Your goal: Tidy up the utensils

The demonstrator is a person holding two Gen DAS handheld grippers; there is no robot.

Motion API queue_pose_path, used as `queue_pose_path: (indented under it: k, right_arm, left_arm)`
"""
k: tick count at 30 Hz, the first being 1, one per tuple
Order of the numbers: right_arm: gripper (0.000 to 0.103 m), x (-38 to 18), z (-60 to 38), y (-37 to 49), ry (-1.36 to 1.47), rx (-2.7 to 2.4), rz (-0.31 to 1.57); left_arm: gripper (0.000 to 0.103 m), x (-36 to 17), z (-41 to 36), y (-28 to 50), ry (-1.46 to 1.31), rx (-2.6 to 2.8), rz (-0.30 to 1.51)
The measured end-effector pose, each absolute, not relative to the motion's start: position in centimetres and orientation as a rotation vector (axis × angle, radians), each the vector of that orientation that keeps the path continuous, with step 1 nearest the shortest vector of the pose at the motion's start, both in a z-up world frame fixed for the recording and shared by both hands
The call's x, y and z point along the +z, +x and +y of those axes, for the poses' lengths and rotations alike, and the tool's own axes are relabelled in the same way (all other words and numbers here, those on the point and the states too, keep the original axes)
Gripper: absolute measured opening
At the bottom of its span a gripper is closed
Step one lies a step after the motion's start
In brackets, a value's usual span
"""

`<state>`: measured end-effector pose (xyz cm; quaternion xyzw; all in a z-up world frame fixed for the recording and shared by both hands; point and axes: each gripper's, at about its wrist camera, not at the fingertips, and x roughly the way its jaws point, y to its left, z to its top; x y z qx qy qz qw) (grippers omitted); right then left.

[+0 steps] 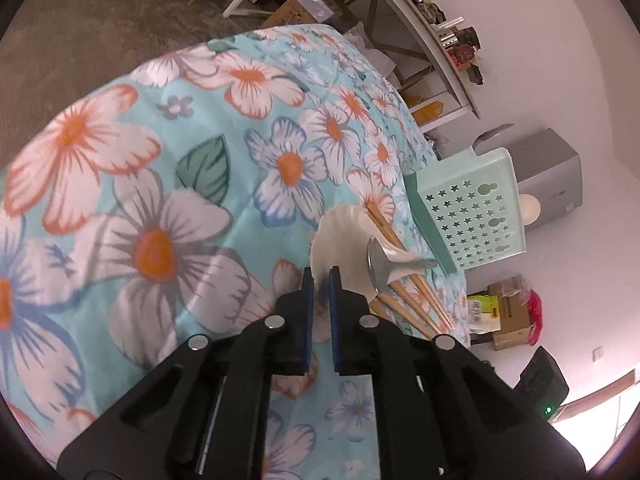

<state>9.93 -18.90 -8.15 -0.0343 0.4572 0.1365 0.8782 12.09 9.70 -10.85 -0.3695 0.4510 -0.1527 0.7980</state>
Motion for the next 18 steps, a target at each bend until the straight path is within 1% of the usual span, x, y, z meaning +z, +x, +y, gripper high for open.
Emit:
queue_pose_path:
  k: [9, 13, 16, 18]
  right_arm:
    - [0.097, -8.6, -18.8, 10.1, -0.104, 0.33, 0.978]
    - [0.097, -7.6, -18.7, 10.5, -0.113, 0.334, 1.016]
    - [0.097, -5.1, -18.1, 9.8, -0.136, 0.345, 0.897]
    - [0.097, -3.2, -16.4, 9.1, -0.23, 0.362, 0.771]
  left_arm:
    - [0.007, -10.7, 10.3, 12.1, -0.743, -0.319, 0.924]
    - [0.007, -10.7, 10.5, 11.9, -0.704, -0.324, 0.887]
    - [0.007, -10.6, 10.6, 12.0, -0.676, -0.35, 0.864]
    - [0.007, -10.5, 10.7, 12.0, -0.651, -0.368, 0.842]
